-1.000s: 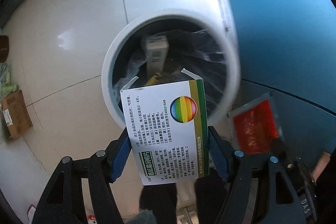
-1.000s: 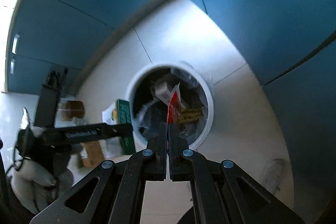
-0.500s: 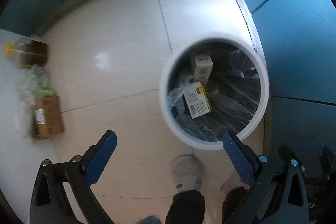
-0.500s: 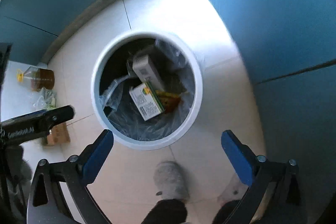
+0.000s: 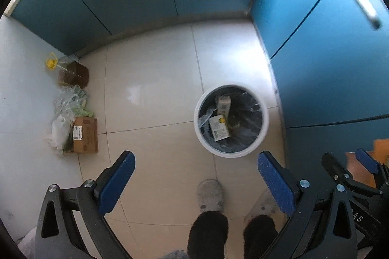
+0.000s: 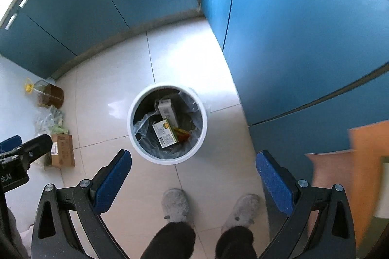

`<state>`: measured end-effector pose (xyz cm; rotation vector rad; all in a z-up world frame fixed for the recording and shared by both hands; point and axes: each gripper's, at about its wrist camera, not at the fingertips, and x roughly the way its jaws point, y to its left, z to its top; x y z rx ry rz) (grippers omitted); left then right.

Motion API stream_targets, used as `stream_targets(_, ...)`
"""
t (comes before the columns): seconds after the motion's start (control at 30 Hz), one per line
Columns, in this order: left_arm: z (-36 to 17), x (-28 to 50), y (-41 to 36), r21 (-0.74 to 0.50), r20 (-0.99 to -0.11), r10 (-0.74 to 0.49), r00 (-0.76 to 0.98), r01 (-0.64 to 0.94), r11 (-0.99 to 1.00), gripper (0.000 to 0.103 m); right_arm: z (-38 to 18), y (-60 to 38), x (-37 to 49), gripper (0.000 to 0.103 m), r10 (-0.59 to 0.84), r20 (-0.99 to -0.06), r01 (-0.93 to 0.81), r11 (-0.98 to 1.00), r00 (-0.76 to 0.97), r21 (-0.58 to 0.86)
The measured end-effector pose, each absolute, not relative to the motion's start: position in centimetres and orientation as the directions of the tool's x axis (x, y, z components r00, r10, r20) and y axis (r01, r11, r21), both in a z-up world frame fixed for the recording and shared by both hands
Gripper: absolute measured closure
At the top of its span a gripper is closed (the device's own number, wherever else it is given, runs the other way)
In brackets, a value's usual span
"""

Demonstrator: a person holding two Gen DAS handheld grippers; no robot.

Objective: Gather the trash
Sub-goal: 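Move both tools from the bin back over the table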

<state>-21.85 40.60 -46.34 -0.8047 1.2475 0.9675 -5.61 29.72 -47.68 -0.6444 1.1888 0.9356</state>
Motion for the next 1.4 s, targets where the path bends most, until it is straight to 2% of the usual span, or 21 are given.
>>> stream_targets(0.53, -29.0, -22.5, 34.3, -0.044, -0.962, 0.236, 0.141, -0.926, 0.376, 0.000, -24.8, 21.8, -5.8, 0.000, 0.406, -0.904, -0.901, 0.430, 0.136, 0.058)
stream_targets(0.7, -25.5, -22.8, 32.6, -0.055, -0.960, 0.235, 0.151, -0.928, 0.369, 0.000, -20.7, 19.4, -6.0, 0.000, 0.457, -0.884, -0.902, 0.417, 0.102, 0.112)
stream_targets(0.8, -23.7, -22.0, 31.8, -0.033, -0.955, 0.260, 0.142, -0.923, 0.384, 0.000, -19.3, 17.3, -4.5, 0.000, 0.493, -0.869, -0.863, 0.461, 0.055, 0.207)
stream_targets(1.0, -20.3, -13.8, 29.1, -0.022, -0.944, 0.268, 0.191, -0.849, 0.528, 0.000, -16.9, 9.4, 3.5, 0.000, 0.521, -0.843, -0.692, 0.657, 0.131, 0.298)
stream_targets(1.07, -20.0, -9.8, 27.6, -0.044, -0.949, 0.227, 0.220, -0.802, 0.596, 0.000, -16.5, 5.4, 6.8, 0.000, 0.507, -0.839, -0.621, 0.727, 0.200, 0.291)
stream_targets(1.17, -20.4, -2.7, 23.7, -0.123, -0.959, 0.103, 0.265, -0.713, 0.690, 0.000, -17.2, -2.6, 12.0, 0.000, 0.419, -0.853, -0.455, 0.854, 0.311, 0.253)
stream_targets(1.27, -21.9, 4.6, 17.8, -0.219, -0.960, -0.062, 0.273, -0.593, 0.775, 0.000, -18.8, -11.2, 16.7, 0.000, 0.312, -0.884, -0.254, 0.939, 0.347, 0.231)
stream_targets(1.3, -23.1, 7.1, 15.2, -0.278, -0.952, -0.154, 0.263, -0.547, 0.789, 0.000, -19.6, -14.7, 18.2, 0.000, 0.273, -0.896, -0.184, 0.958, 0.350, 0.220)
stream_targets(1.4, -26.3, 12.3, 8.1, -0.374, -0.927, -0.327, 0.182, -0.466, 0.802, 0.003, -21.2, -21.8, 20.8, 0.000, 0.186, -0.917, -0.062, 0.983, 0.354, 0.175)
